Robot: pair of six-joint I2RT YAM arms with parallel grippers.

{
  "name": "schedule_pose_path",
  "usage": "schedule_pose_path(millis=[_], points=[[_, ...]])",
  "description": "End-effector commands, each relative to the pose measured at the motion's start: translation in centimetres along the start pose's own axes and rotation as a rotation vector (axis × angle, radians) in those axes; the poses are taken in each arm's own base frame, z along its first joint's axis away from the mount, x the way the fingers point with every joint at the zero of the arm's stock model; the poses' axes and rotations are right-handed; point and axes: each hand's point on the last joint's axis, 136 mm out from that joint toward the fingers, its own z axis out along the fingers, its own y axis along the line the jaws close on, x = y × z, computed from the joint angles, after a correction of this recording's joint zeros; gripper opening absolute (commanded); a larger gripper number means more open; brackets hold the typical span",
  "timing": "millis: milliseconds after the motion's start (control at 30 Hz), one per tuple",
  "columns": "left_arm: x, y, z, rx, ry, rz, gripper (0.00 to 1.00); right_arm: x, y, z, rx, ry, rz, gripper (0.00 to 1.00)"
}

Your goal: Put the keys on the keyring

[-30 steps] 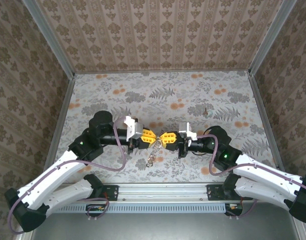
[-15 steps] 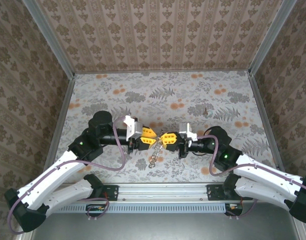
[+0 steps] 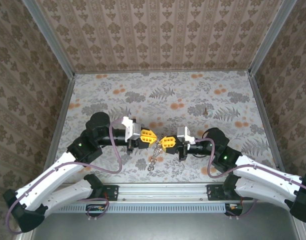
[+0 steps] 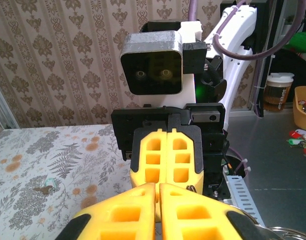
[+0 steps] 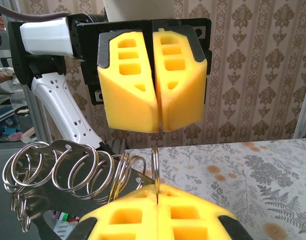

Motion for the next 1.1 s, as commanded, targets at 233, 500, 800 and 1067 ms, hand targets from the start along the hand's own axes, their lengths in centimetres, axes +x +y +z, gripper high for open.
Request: schedule_pose_path(millis=[233, 500, 800, 1067], points=[[0.7, -0.1, -0.3, -0.019, 0.042, -0.002, 0.24, -2.2, 0.9, 0.0, -0.024, -0.073, -0.055, 0.0], [1.5, 0.0, 0.4, 0.001, 0.085, -0.021, 0.26, -2.9, 0.8, 0.0, -0.017, -0.098, -0.074, 0.0], [2.3, -0.1, 0.7, 0.005, 0.12, -0.049, 0.31, -3.3, 0.3, -0.1, 0.018, -0.116, -0.089, 0.0], [2.5, 0.1, 0.6, -0.004, 0.135, -0.059, 0.26, -3.6, 0.4, -0.1, 0.011, -0.129, -0.099, 0.0]])
